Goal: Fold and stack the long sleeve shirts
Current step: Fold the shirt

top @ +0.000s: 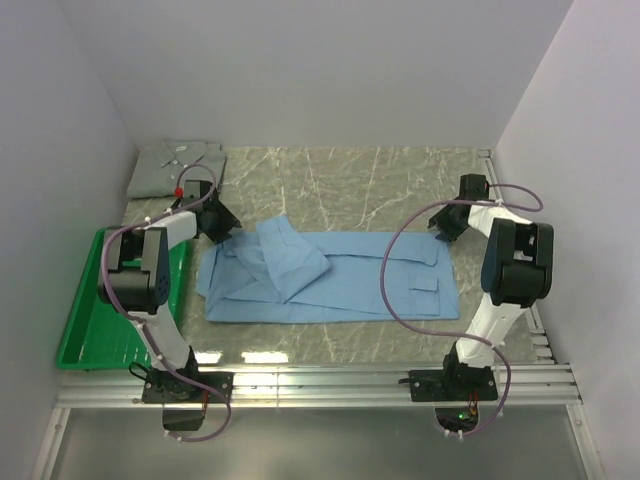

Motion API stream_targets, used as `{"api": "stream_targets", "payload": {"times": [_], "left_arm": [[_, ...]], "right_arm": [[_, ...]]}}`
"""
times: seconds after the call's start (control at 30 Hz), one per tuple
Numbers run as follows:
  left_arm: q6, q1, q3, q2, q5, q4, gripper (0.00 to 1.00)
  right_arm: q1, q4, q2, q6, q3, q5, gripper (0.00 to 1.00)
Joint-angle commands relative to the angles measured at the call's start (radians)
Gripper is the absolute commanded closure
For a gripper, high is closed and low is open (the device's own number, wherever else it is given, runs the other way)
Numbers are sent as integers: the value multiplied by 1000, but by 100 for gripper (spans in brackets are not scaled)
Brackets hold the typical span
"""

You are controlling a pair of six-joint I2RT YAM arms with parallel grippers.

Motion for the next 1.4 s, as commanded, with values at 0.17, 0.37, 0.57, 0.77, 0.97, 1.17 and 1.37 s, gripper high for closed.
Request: {"api": "stream_targets", "payload": {"times": [0.17, 0.37, 0.57, 0.77, 0.97, 1.17, 1.37], "left_arm": [[89, 7, 50, -117, -27, -39, 39], [160, -26, 35, -267, -25, -85, 26], [148, -111, 35, -235, -13, -103, 25], [124, -161, 95, -102, -19, -100, 33], [104, -187, 153, 5, -18, -94, 45], [81, -220, 161, 41, -21, -89, 46], [67, -242, 170, 67, -48, -126, 45]], "right_arm": [[12, -23, -88, -80, 67, 80, 54], [174, -57, -264, -149, 18, 137, 51], [320, -57, -400, -206, -50, 111, 25], [436, -92, -490, -265, -65, 109, 20], [486, -90, -546, -270, -103, 99, 20], [493, -92, -556, -270, -131, 100, 20], [495, -92, -561, -276, -125, 112, 20]]}}
